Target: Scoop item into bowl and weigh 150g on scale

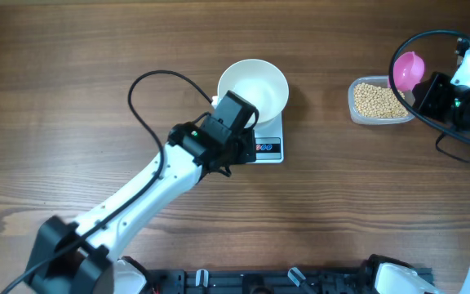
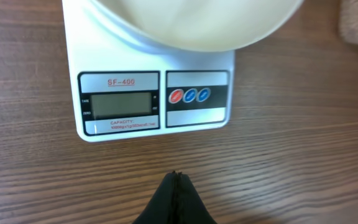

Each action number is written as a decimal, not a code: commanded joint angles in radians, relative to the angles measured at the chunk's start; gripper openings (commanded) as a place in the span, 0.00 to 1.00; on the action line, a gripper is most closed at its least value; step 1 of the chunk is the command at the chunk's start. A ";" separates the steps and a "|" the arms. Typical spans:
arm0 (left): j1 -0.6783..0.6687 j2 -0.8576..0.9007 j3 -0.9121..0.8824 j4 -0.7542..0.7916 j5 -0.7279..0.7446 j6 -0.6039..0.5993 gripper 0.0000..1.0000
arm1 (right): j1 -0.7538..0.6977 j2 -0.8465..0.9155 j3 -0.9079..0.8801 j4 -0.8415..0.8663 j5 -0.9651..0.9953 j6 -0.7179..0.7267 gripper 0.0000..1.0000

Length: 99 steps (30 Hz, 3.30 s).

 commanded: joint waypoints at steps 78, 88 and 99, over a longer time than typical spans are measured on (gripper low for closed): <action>-0.043 0.341 0.005 0.289 -0.090 0.034 0.04 | 0.003 0.006 -0.003 0.008 0.010 -0.018 0.04; -0.043 0.341 0.005 0.311 -0.115 0.034 0.04 | 0.003 0.006 -0.003 0.007 0.010 -0.018 0.04; -0.043 0.342 0.005 0.299 -0.114 0.034 0.04 | 0.003 0.006 -0.003 0.007 0.010 -0.018 0.04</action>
